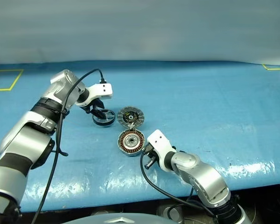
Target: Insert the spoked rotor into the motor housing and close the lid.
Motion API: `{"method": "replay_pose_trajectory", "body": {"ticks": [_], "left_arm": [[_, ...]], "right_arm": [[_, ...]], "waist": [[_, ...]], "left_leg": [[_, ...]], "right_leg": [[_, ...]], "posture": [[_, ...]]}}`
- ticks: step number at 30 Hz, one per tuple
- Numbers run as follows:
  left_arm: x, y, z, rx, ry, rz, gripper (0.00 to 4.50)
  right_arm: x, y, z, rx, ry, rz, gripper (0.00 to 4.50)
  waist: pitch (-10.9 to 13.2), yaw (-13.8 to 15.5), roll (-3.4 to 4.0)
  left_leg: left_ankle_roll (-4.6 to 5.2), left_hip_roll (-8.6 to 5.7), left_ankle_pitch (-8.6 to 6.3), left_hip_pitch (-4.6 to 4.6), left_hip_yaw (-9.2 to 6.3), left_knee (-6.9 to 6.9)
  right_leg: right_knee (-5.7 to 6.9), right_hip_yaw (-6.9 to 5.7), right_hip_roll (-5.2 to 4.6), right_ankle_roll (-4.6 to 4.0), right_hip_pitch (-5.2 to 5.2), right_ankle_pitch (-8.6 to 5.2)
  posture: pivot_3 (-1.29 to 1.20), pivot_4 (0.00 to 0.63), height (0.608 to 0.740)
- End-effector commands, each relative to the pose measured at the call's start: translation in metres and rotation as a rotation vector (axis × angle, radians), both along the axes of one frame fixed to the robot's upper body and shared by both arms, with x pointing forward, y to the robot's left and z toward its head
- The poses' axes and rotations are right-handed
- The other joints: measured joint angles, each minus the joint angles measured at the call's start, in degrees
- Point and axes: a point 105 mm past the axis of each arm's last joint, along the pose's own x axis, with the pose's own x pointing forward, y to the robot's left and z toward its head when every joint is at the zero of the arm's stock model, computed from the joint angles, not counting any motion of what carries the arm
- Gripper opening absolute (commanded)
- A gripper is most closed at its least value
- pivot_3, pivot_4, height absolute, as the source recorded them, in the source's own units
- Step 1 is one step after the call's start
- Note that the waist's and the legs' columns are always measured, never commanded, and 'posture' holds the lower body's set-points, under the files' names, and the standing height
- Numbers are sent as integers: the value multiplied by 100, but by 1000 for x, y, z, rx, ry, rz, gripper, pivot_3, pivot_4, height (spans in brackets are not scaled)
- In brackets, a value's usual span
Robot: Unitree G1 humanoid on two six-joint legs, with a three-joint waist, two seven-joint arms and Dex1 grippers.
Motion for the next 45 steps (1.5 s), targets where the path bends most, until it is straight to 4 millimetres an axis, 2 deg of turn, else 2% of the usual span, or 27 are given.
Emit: {"method": "replay_pose_trajectory", "body": {"ticks": [1,17,23,24,28,31,35,39,42,45], "left_arm": [[3,2,5,8,-18,-2,2968],[-2,-6,-6,-13,20,-40,2968],[3,-8,-12,-9,-14,-40,2968],[4,-7,-13,-8,-23,-33,2592],[8,-6,-14,-13,-45,-20,1651],[8,-3,-14,-10,-50,-20,1644],[7,4,-3,-46,-58,-23,1644],[2,18,20,-113,-129,-24,1605],[-14,35,34,-162,-176,-13,1587],[-40,53,43,-185,-202,5,1587]], "right_arm": [[-1,2,8,18,-33,0,0],[-1,1,8,15,-34,-13,0],[-2,0,7,17,-33,-25,0],[-2,0,7,17,-33,-30,0],[-2,-1,7,19,-33,-39,0],[-2,0,7,20,-33,-42,0],[-1,0,8,24,-37,-54,0],[-1,-2,7,23,-38,-73,0],[-1,-4,6,22,-43,-96,0],[-1,-4,7,30,-56,-110,0]], "waist": [[0,4,0],[0,-4,0],[0,9,0],[0,8,0],[-3,23,3],[-3,23,3],[-2,7,1],[1,-46,-3],[0,-67,-2],[1,-116,-1]], "left_leg": [[0,0,0,0,0,1],[0,0,0,0,0,4],[0,0,0,0,0,10],[1,0,0,0,0,11],[1,-1,-1,12,0,16],[1,-1,-1,16,-1,38],[1,-1,-1,19,-2,53],[1,0,-1,12,2,48],[1,2,-1,4,3,40],[1,3,-1,7,10,31]], "right_leg": [[0,0,0,0,0,0],[2,0,0,1,1,1],[5,1,0,2,2,1],[6,1,0,2,2,1],[17,1,0,1,15,1],[33,1,-1,2,21,1],[53,1,0,0,23,0],[70,12,2,-6,-2,-4],[74,16,5,-12,-18,-7],[72,27,4,-17,-21,-10]], "posture": [[0,150,740],[0,150,740],[0,150,740],[0,150,740],[0,150,740],[0,150,740],[0,150,740],[0,150,740],[0,150,740],[0,150,740]]}}
